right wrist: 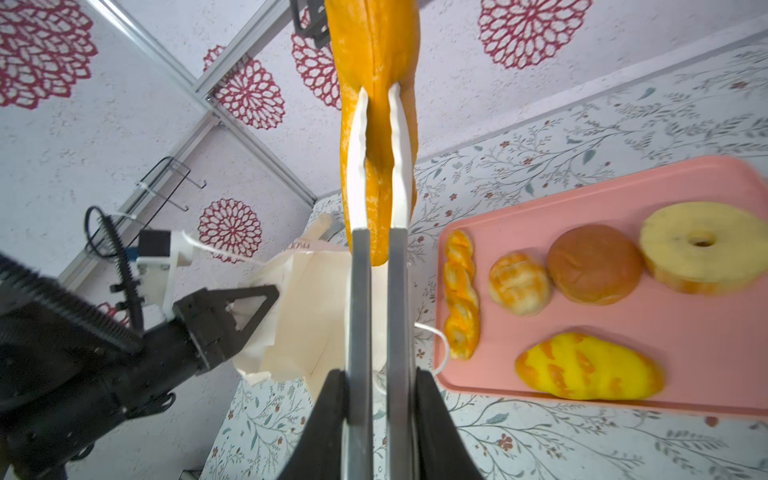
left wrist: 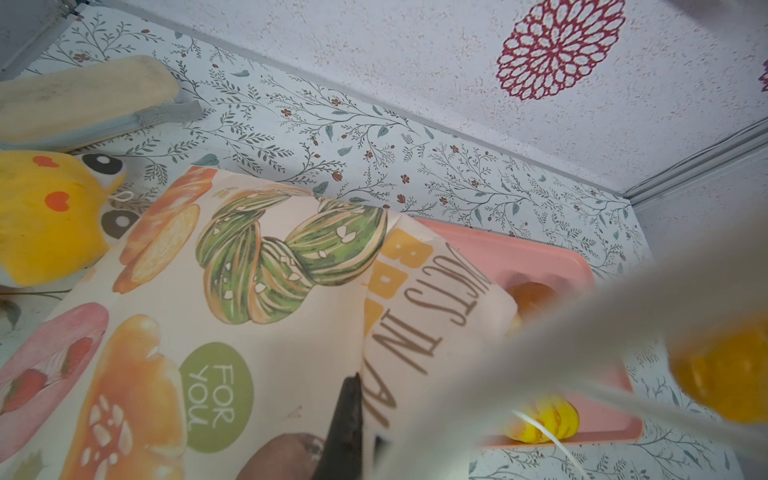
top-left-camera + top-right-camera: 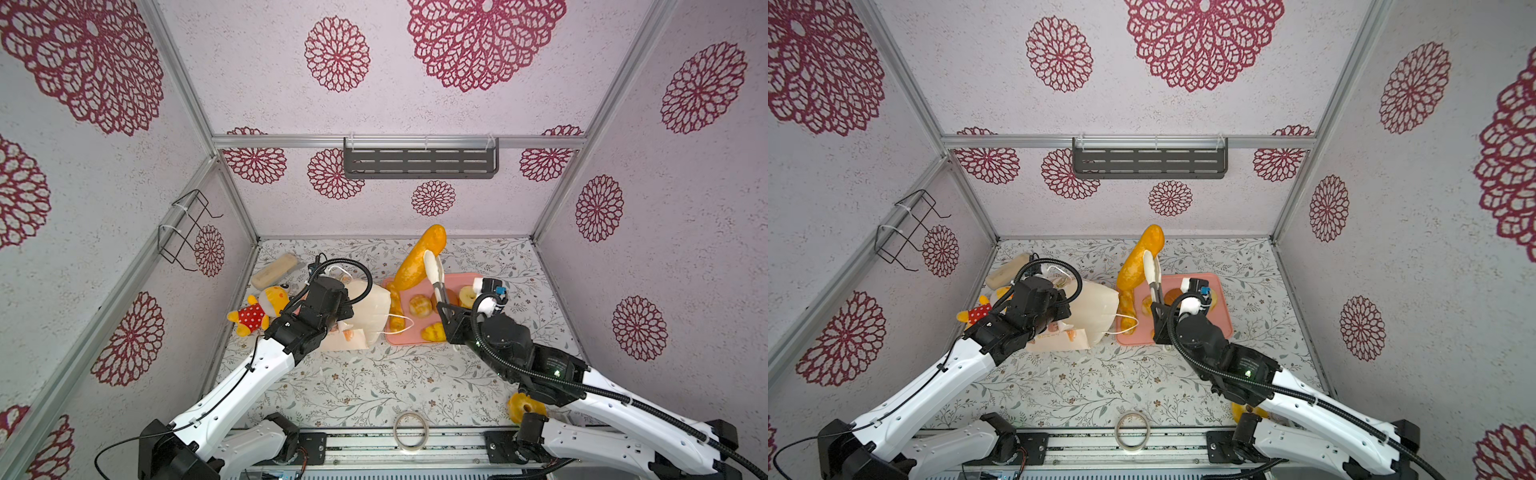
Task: Take the fake bread out of the paper bag
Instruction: 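Carry the long yellow bread over the pink tray with the right tongs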
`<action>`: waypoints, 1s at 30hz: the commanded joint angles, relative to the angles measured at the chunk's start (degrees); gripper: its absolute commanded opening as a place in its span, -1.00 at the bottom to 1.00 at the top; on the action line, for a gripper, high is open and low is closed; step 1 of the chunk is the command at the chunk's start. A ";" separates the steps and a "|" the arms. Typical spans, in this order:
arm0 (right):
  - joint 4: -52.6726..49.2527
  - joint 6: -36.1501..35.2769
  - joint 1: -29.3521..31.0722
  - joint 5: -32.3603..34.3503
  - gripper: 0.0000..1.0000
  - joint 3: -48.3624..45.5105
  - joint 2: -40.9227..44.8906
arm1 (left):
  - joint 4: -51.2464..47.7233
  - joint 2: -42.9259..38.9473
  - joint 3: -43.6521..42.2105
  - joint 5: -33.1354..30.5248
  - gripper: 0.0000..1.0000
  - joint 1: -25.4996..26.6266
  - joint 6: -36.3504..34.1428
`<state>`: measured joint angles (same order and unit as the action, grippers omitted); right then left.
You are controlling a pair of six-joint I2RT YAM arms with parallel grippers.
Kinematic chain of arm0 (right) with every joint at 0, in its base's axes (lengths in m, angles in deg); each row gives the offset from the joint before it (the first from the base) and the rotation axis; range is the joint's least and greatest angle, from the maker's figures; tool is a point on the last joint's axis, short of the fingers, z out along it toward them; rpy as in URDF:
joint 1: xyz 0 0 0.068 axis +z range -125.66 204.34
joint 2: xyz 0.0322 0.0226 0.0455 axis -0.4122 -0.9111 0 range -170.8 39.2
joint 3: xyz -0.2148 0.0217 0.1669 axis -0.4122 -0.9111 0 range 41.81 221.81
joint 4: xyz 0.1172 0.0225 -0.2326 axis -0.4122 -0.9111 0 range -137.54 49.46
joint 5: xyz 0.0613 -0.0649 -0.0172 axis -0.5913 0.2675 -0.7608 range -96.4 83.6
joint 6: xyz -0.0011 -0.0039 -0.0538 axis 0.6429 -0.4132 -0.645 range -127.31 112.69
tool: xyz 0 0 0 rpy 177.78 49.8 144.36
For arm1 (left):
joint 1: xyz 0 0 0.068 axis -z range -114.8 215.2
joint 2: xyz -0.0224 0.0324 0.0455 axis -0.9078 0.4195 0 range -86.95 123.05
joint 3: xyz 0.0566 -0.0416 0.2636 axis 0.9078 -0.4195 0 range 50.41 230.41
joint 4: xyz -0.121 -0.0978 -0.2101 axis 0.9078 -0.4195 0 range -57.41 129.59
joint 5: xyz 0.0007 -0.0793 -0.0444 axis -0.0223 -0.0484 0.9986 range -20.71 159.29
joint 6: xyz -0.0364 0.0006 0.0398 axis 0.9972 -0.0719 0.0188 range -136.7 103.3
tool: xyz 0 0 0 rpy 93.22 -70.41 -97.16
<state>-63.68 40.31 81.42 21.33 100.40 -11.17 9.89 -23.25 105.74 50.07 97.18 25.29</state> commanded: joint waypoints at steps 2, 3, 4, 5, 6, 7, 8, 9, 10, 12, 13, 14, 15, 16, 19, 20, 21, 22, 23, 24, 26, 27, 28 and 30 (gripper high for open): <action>-19.03 -2.56 -8.94 -5.93 -1.00 8.18 0.73 | -1.40 -2.06 -0.48 -0.73 -1.00 -0.10 -0.73; -23.32 -3.26 -11.07 -6.92 -1.00 9.53 0.33 | -1.41 -2.40 -0.70 -0.82 -1.00 -0.15 -0.75; -26.56 -4.30 -12.97 -8.09 -1.00 10.32 0.04 | -1.35 -2.74 -0.91 -0.82 -1.00 -0.17 -0.73; -28.86 -5.03 -14.47 -9.26 -1.00 10.49 -0.27 | -1.27 -2.97 -1.16 -0.82 -1.00 -0.18 -0.67; -31.00 -5.23 -15.98 -10.22 -1.00 10.35 -0.42 | -1.16 -3.21 -1.42 -0.90 -1.00 -0.21 -0.48; -32.39 -5.30 -17.35 -10.91 -1.00 9.67 -0.22 | -0.99 -3.47 -1.69 -0.86 -1.00 -0.20 -0.38; -33.02 -5.25 -18.49 -11.58 -1.00 8.86 0.02 | -0.83 -3.62 -1.88 -0.82 -1.00 -0.20 -0.29; -33.41 -5.17 -19.73 -11.90 -1.00 7.87 0.42 | -0.64 -3.69 -2.13 -0.73 -1.00 -0.29 -0.25; -33.70 -5.44 -20.96 -11.78 -1.00 7.06 0.58 | -0.54 -3.83 -2.24 -0.60 -1.00 -0.30 -0.22; -34.49 -6.93 -23.88 -11.61 -1.00 6.45 -0.24 | -0.41 -3.85 -2.38 -0.47 -1.00 -0.26 -0.15; -34.62 -8.22 -25.42 -11.60 -1.00 6.37 -1.29 | -0.30 -3.83 -2.42 -0.33 -1.00 -0.27 -0.16; -34.65 -9.37 -26.69 -11.45 -1.00 6.44 -2.30 | -0.23 -3.86 -2.42 -0.29 -1.00 -0.26 -0.22; -34.54 -10.83 -28.22 -11.37 -1.00 6.66 -3.66 | -0.23 -3.89 -2.33 -0.21 -1.00 -0.27 -0.40; -34.29 -12.34 -29.63 -11.61 -1.00 6.99 -5.02 | -0.34 -3.96 -2.25 -0.13 -1.00 -0.43 -0.50; -33.33 -16.89 -33.23 -11.68 -1.00 8.40 -8.48 | -0.79 -4.72 -2.13 -0.29 -1.00 -0.47 -0.61; -33.08 -18.22 -34.19 -11.93 -1.00 8.68 -9.53 | -0.80 -5.06 -2.20 -0.44 -1.00 -0.54 -0.66; -32.82 -19.79 -35.52 -12.43 -1.00 8.90 -10.63 | -0.80 -5.46 -2.40 -0.54 -1.00 -0.58 -0.59; -32.21 -21.36 -36.64 -13.03 -1.00 8.79 -11.58 | -0.65 -5.90 -2.65 -0.55 -1.00 -0.70 -0.60; -31.33 -22.65 -37.41 -13.95 -1.00 8.46 -12.07 | -0.55 -6.05 -2.88 -0.55 -1.00 -0.85 -0.50; -30.45 -23.53 -38.25 -14.99 -1.00 7.93 -12.29 | -0.46 -6.31 -3.24 -0.55 -1.00 -0.93 -0.42; -28.31 -25.02 -39.68 -17.65 -1.00 6.89 -12.30 | -0.37 -6.58 -3.63 -0.46 -1.00 -1.13 -0.31; -27.19 -25.29 -40.16 -19.11 -1.00 6.28 -11.97 | -0.37 -6.68 -3.78 -0.46 -1.00 -1.22 -0.33; -26.28 -25.49 -40.63 -20.23 -1.00 5.83 -11.71 | -0.27 -6.72 -3.91 -0.40 -1.00 -1.29 -0.28; -23.72 -26.34 -40.91 -23.28 -1.00 4.78 -10.97 | -0.03 -6.74 -4.09 -0.29 -1.00 -1.36 -0.21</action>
<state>-93.23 17.71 41.10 2.55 105.23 -24.41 8.93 -29.46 102.20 50.14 96.38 25.08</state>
